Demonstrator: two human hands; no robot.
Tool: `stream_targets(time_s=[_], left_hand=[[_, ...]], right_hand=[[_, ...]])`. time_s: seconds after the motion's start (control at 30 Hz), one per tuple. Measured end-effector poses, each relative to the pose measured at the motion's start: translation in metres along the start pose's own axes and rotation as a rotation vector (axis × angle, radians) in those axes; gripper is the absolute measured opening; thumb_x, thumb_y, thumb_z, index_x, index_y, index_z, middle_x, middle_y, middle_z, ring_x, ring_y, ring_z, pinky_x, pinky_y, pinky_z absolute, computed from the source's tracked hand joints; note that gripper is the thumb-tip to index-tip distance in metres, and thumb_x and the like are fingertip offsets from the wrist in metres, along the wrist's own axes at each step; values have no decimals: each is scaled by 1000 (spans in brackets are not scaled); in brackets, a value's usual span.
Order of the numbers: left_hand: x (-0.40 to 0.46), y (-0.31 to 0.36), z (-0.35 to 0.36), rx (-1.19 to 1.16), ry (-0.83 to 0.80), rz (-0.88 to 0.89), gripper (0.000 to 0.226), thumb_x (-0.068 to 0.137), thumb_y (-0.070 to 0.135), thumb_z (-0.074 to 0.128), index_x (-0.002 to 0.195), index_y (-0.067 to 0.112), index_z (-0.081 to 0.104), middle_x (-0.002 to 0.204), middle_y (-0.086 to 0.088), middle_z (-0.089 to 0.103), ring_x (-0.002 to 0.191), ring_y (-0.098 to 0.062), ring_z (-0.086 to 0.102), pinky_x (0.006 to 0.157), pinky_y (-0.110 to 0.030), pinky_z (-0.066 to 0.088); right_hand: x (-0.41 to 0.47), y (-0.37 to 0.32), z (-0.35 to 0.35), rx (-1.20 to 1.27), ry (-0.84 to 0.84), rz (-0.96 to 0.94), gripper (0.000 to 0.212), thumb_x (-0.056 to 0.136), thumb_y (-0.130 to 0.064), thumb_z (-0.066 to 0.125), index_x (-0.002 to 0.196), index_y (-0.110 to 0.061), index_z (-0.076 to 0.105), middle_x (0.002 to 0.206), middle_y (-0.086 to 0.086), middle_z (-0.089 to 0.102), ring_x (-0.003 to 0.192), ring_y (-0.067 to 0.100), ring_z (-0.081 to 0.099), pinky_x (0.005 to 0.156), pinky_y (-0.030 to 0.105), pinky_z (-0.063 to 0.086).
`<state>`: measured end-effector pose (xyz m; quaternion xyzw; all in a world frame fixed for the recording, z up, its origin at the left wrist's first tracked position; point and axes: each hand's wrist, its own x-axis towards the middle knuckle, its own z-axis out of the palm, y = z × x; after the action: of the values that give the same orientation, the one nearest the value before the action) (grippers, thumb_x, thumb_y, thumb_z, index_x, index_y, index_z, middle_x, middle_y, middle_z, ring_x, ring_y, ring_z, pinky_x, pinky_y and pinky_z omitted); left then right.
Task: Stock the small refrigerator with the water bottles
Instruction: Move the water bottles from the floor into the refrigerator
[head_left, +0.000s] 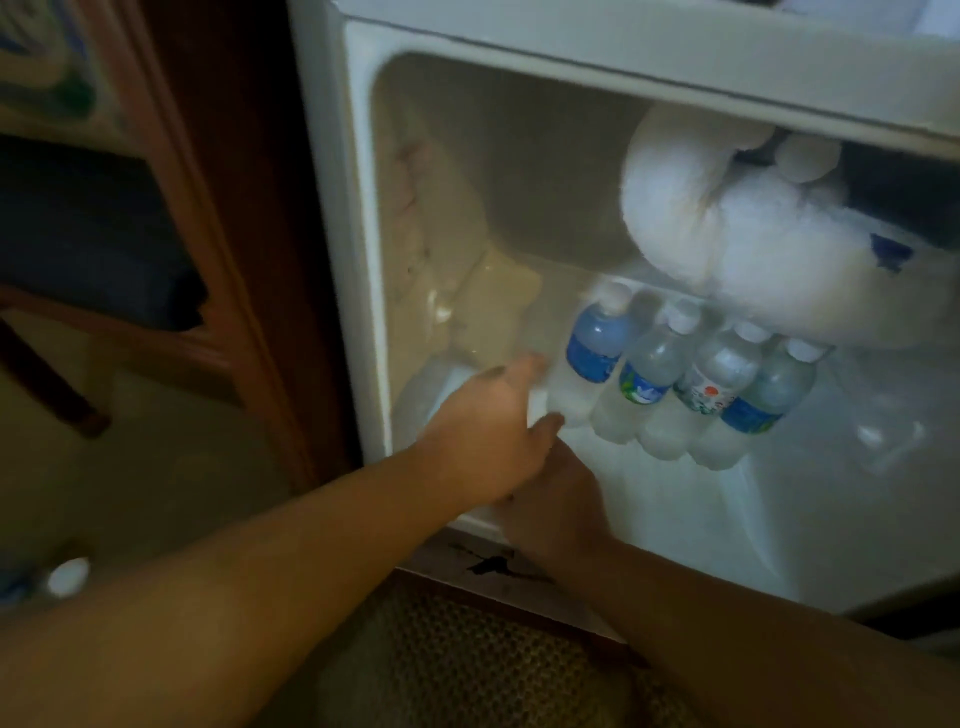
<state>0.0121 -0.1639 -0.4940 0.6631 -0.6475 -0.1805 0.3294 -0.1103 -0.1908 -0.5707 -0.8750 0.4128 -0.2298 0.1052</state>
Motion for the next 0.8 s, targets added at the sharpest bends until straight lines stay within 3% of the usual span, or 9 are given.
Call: stream_targets(time_s=[0.1, 0.17, 0.3, 0.37, 0.43, 0.5, 0.6, 0.7, 0.8], left_hand=[[-67, -15, -70, 94, 37, 234, 27, 99, 36, 69, 122, 23, 70, 110, 5, 71, 94, -5, 70, 82, -27, 60], [-119, -27, -120, 152, 167, 223, 13, 97, 29, 74, 103, 19, 77, 93, 9, 71, 81, -3, 69, 73, -23, 57], [-239, -50, -198, 263, 595, -224, 16, 96, 34, 73, 86, 22, 77, 74, 15, 69, 66, -1, 66, 61, -18, 50], [-297, -64, -223, 326, 670, -552, 17, 98, 41, 68, 89, 28, 75, 73, 13, 70, 67, -4, 68, 61, -24, 54], [-345, -82, -237, 347, 630, -873, 15, 97, 46, 64, 101, 34, 71, 82, 14, 73, 76, -2, 70, 71, -33, 61], [-386, -99, -237, 315, 551, -1121, 21, 96, 49, 64, 112, 36, 65, 90, 15, 72, 85, -4, 70, 81, -36, 60], [-427, -135, -222, 233, 482, -1283, 34, 95, 49, 67, 124, 36, 55, 96, 15, 69, 93, -10, 70, 88, -37, 58], [-437, -173, -213, 227, 422, -1303, 41, 95, 46, 66, 131, 34, 52, 97, 14, 69, 95, -12, 68, 87, -35, 55], [-421, -203, -204, 296, 319, -1185, 39, 96, 45, 64, 133, 36, 54, 106, 8, 71, 101, -14, 68, 89, -32, 53]], right_hand=[[5, -34, -2, 30, -30, -317, 21, 90, -38, 51, 96, -24, 66, 77, -1, 71, 63, 19, 67, 50, 28, 46], [8, -59, 2, 83, -73, -461, 19, 96, -39, 57, 84, -26, 63, 72, -7, 61, 62, 13, 57, 53, 24, 41], [3, -126, 21, 301, -187, -706, 18, 99, -35, 63, 85, -24, 64, 76, -6, 57, 67, 16, 56, 56, 34, 47], [-12, -165, 41, 362, -268, -828, 13, 97, -37, 63, 91, -25, 66, 81, -7, 59, 70, 16, 60, 58, 32, 48], [-28, -201, 65, 332, -411, -894, 19, 95, -46, 60, 104, -30, 64, 90, -10, 61, 76, 11, 61, 58, 24, 47], [-44, -231, 93, 307, -564, -905, 30, 97, -53, 51, 119, -34, 56, 102, -14, 59, 86, 3, 58, 68, 20, 49], [-59, -265, 132, 336, -541, -813, 28, 95, -47, 52, 117, -30, 57, 101, -12, 58, 87, 5, 58, 71, 25, 54], [-60, -284, 162, 293, -337, -691, 30, 87, -34, 67, 115, -23, 60, 105, -2, 54, 88, 13, 55, 67, 27, 53], [-41, -293, 172, 225, -202, -469, 53, 82, -35, 76, 130, -26, 55, 121, 5, 47, 103, 20, 49, 77, 35, 53]])
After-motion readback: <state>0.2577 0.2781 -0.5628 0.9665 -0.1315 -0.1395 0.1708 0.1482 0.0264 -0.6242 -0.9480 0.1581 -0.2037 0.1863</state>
